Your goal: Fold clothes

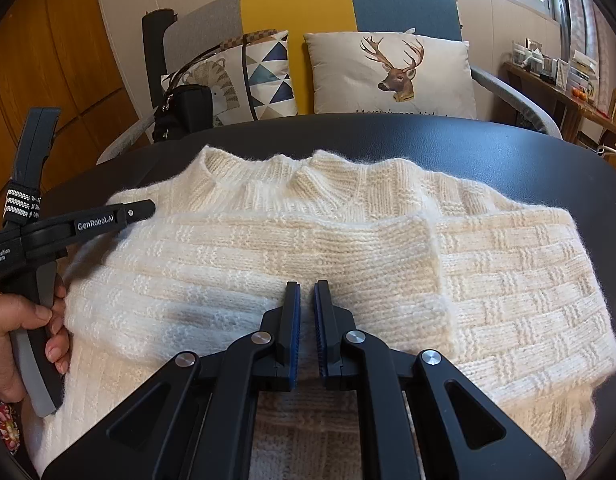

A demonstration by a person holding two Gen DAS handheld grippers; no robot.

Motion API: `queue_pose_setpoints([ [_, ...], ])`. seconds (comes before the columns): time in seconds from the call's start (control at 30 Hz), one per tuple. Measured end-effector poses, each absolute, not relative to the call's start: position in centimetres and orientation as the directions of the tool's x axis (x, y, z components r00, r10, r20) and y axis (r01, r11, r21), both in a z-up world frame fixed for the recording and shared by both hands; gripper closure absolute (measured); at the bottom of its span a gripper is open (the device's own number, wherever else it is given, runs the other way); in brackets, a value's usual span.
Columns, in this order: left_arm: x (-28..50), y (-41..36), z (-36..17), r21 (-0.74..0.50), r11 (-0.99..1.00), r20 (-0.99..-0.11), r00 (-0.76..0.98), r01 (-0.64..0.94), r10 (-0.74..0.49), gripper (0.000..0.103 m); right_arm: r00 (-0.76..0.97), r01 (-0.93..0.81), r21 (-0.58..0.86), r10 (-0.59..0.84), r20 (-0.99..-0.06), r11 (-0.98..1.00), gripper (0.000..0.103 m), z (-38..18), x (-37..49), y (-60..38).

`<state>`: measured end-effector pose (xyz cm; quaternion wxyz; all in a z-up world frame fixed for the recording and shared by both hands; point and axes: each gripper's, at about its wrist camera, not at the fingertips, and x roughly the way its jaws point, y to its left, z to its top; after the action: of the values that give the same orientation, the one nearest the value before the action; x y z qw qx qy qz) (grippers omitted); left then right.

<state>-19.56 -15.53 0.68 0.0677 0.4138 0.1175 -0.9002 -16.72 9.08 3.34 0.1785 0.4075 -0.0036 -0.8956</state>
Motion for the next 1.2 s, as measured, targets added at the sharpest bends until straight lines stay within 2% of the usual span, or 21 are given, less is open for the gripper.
queue_pose_setpoints([
  [0.2,-19.3,-16.8,0.1,-0.235,-0.940,-0.744,-0.668,0.249,0.010,0.092,-0.607,0.318,0.145,-0.319,-0.728,-0.937,0.095,3.2,-16.7,9.0],
  [0.3,-19.3,-15.5,0.8,-0.161,-0.959,-0.765,-0.644,0.232,-0.028,0.091,-0.611,0.318,0.131,-0.309,-0.728,-0.939,0.095,3.2,-16.6,8.8],
  [0.43,-15.9,-13.3,2.9,-0.138,-0.968,-0.708,-0.705,0.209,-0.051,0.090,-0.618,0.318,0.107,-0.292,-0.730,-0.942,0.095,3.2,-16.4,8.5],
  [0.57,-13.0,-10.1,3.1,-0.214,-0.970,-0.652,-0.756,0.118,0.052,0.086,-0.619,0.318,0.106,-0.291,-0.730,-0.942,0.095,3.2,-16.5,8.5],
  [0.8,-13.4,-7.4,0.7,-0.178,-0.983,-0.707,-0.701,0.046,0.095,0.082,-0.614,0.316,0.122,-0.301,-0.730,-0.941,0.095,3.3,-16.5,8.7],
  [1.0,-12.9,-7.2,0.2,-0.167,-0.985,-0.703,-0.706,0.043,0.089,0.082,-0.547,0.357,0.166,-0.350,-0.761,-0.919,0.094,3.7,-17.6,9.1],
  [1.03,-12.9,-7.1,0.2,-0.165,-0.985,-0.702,-0.706,0.043,0.087,0.082,-0.556,0.370,0.152,-0.350,-0.754,-0.916,0.092,4.3,-17.9,9.2],
  [1.07,-12.9,-7.1,0.2,-0.166,-0.985,-0.702,-0.707,0.043,0.088,0.082,-0.569,0.382,0.138,-0.350,-0.744,-0.914,0.083,4.9,-18.1,9.2],
  [1.1,-12.9,-7.1,0.2,-0.166,-0.985,-0.701,-0.707,0.042,0.088,0.082,-0.605,0.368,0.121,-0.336,-0.722,-0.922,0.070,5.6,-18.3,9.5],
  [1.17,-12.9,-7.2,0.2,-0.168,-0.985,-0.700,-0.708,0.042,0.089,0.082,-0.651,0.316,0.144,-0.325,-0.686,-0.938,0.055,6.7,-19.3,10.3],
  [1.2,-12.9,-7.2,0.2,-0.168,-0.985,-0.700,-0.709,0.042,0.089,0.082,-0.648,0.309,0.127,-0.307,-0.698,-0.943,0.055,6.6,-20.0,10.0],
])
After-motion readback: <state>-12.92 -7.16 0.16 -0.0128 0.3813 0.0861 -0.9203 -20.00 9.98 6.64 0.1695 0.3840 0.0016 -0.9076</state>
